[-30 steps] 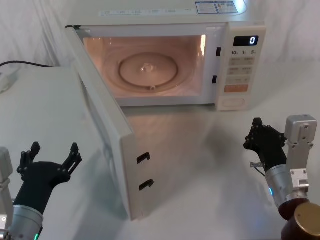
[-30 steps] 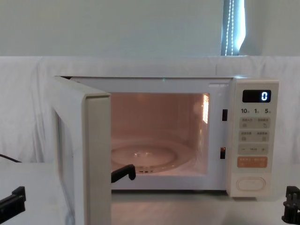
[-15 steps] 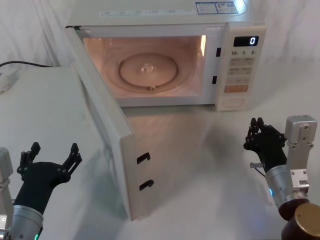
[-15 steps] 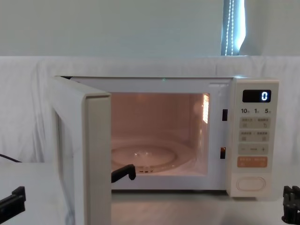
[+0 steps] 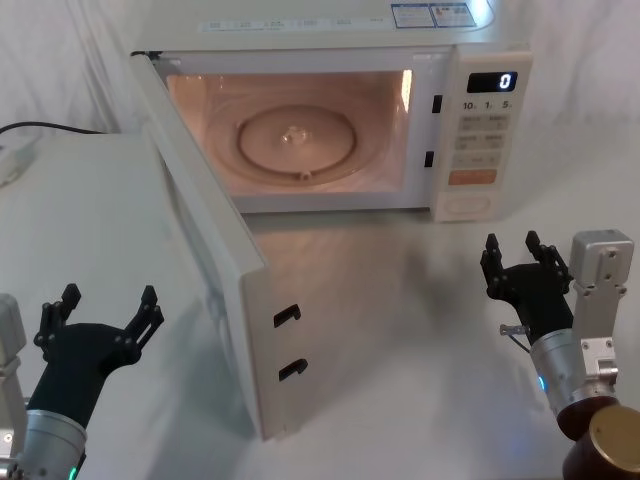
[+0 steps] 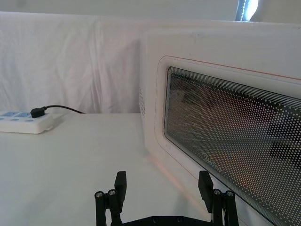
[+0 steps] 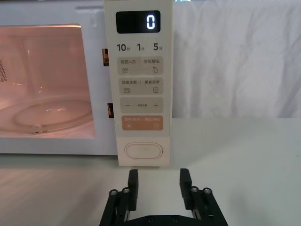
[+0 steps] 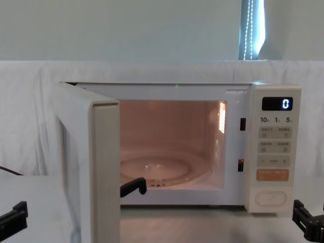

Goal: Press the button to open the microwave door with one hand; close the microwave door with the other hand.

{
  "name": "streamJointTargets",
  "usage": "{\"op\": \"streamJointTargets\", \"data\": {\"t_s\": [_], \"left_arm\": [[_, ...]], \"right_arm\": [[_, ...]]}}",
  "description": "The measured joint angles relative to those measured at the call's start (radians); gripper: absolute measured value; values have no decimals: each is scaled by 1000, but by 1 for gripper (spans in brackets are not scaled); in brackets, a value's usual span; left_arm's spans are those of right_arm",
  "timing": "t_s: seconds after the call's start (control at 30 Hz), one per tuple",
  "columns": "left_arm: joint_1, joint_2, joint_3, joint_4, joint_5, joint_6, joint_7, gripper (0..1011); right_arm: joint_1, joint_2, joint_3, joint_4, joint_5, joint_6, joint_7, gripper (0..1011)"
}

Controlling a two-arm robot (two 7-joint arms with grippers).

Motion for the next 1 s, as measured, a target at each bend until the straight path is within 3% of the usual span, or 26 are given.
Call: {"op": "streamJointTargets", "data": {"t_s": [0.53, 1.0], "left_arm": [[0, 0, 0, 0, 0, 0, 0, 1001], [0, 0, 0, 0, 0, 0, 0, 1001]], "right_arm": [[0, 0, -1, 0, 0, 1, 0, 999], [0, 0, -1, 0, 0, 1, 0, 1002]]}}
